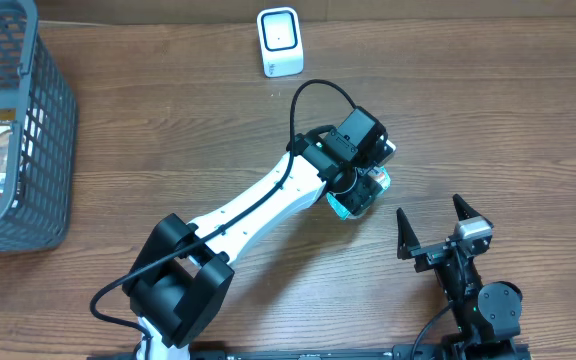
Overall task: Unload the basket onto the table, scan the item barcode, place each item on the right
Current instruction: 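Lower the items and release the green-capped jar onto the table, then lower the Kleenex pack and mint packet beside the jar, open gripper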
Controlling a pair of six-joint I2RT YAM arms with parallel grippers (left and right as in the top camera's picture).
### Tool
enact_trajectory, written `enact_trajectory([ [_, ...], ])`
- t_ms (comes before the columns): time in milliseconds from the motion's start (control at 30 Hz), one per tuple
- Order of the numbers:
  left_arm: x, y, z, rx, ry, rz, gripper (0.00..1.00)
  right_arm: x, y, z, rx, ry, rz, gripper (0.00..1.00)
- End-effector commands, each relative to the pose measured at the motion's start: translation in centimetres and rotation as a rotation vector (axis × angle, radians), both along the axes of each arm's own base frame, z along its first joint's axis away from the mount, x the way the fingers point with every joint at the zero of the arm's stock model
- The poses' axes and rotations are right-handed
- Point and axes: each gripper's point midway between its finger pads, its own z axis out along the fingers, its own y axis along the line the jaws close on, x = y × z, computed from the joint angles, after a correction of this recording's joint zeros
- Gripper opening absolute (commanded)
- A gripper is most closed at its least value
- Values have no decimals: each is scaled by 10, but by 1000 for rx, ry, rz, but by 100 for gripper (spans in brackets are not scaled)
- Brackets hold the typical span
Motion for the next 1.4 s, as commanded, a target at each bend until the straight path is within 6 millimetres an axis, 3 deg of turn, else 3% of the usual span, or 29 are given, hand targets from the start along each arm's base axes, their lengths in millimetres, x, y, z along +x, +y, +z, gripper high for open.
enact_trajectory([
  [0,2,3,-9,20,7,7,50,0,0,-2,-4,-4,0,100],
  [67,4,0,-5,9,-2,7,38,0,0,-2,-4,-4,0,100],
  [267,11,-6,31,-47,-48,20,38,0,0,-2,-4,-4,0,100],
  [400,13,1,57,-76,-74,76,38,0,0,-2,-4,-4,0,100],
  [533,19,25,77,-61,-101,185,37,0,0,-2,-4,-4,0,100],
  [700,24,66,84,37,-122,315,34,0,0,-2,-4,-4,0,100],
  [833,24,98,75,117,-82,445,24,0,0,-2,-4,-4,0,100],
  [967,18,114,57,156,-19,518,17,0,0,-2,-4,-4,0,100],
  [1133,12,114,28,162,14,562,13,0,0,-2,-4,-4,0,100],
  [1367,19,94,-8,48,-12,533,7,0,0,-2,-4,-4,0,100],
])
